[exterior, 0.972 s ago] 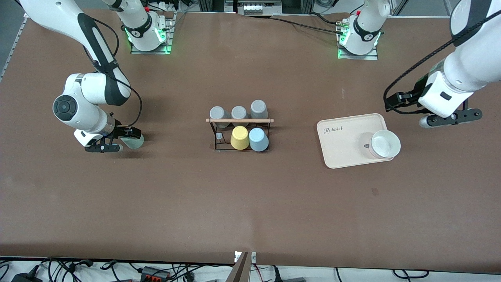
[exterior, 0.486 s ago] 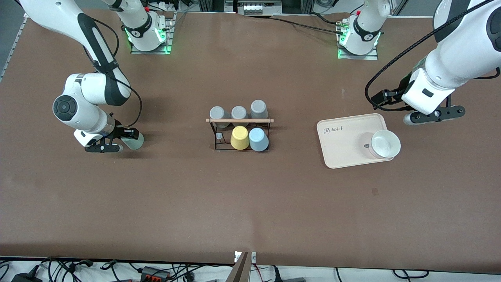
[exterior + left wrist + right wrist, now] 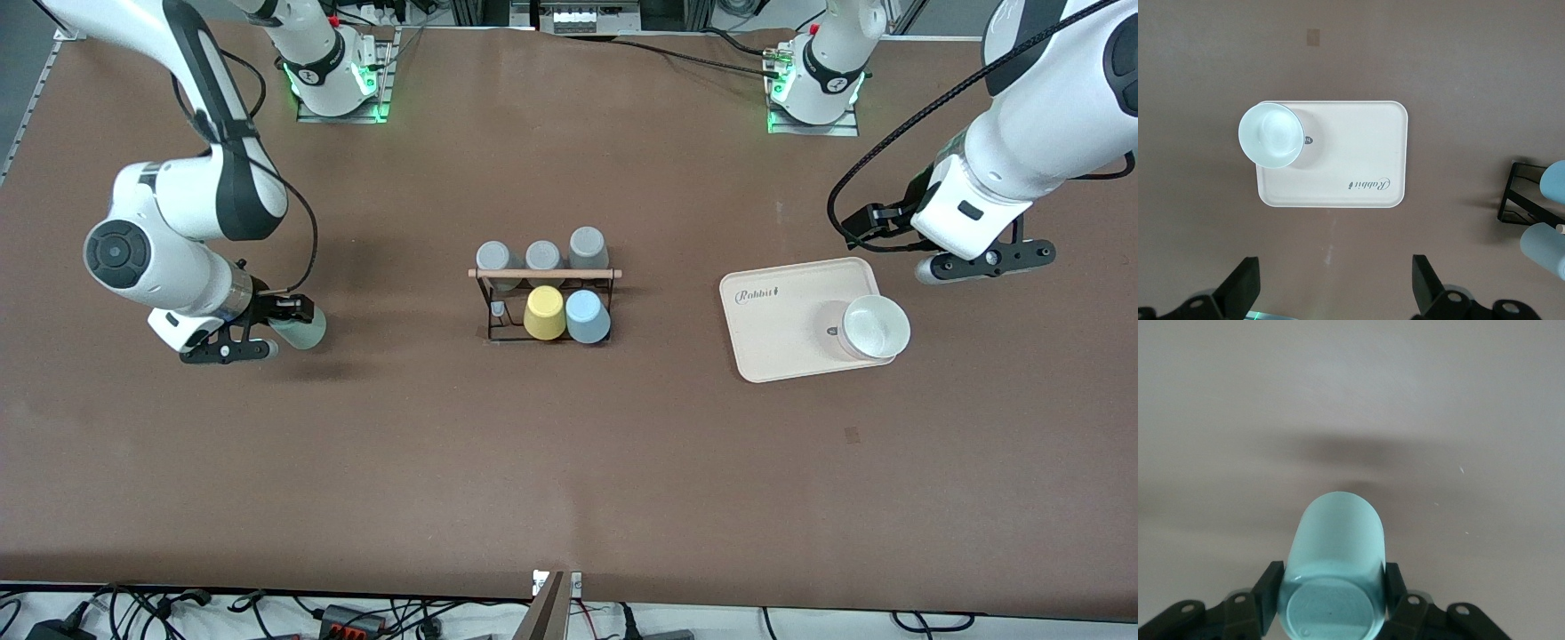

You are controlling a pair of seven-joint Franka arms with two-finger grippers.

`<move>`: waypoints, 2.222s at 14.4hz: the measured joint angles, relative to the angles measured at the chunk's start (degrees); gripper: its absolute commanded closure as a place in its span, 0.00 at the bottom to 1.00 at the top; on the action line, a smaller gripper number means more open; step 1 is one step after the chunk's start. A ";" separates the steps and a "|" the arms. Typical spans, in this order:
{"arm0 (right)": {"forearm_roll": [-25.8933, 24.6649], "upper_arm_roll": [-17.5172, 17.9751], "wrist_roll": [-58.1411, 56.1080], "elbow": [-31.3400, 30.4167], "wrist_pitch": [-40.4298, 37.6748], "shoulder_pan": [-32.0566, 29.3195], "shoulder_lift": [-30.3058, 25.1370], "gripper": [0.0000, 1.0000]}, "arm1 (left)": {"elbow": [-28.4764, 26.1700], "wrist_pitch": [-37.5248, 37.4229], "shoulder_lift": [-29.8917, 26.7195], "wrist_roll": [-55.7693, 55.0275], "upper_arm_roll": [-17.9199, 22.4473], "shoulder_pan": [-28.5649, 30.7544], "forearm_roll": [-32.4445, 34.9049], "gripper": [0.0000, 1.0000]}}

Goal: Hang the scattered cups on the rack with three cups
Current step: 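Grasp the mint cup with the right gripper and lift it, then hang the mint cup on the rack peg beside the yellow cup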

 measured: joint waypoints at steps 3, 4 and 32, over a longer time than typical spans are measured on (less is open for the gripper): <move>0.22 0.25 6.02 10.62 -6.34 6.65 2.30 0.71 | 0.00 0.04 0.00 0.00 -0.01 0.00 0.00 0.00; 0.23 0.32 8.85 12.42 -6.49 9.05 3.60 0.71 | 0.00 0.05 0.00 -0.01 -0.01 0.00 0.00 0.00; 5.87 0.21 35.63 24.29 -4.03 24.58 20.41 0.00 | 0.00 0.10 0.00 -0.04 -0.02 0.01 -0.02 0.00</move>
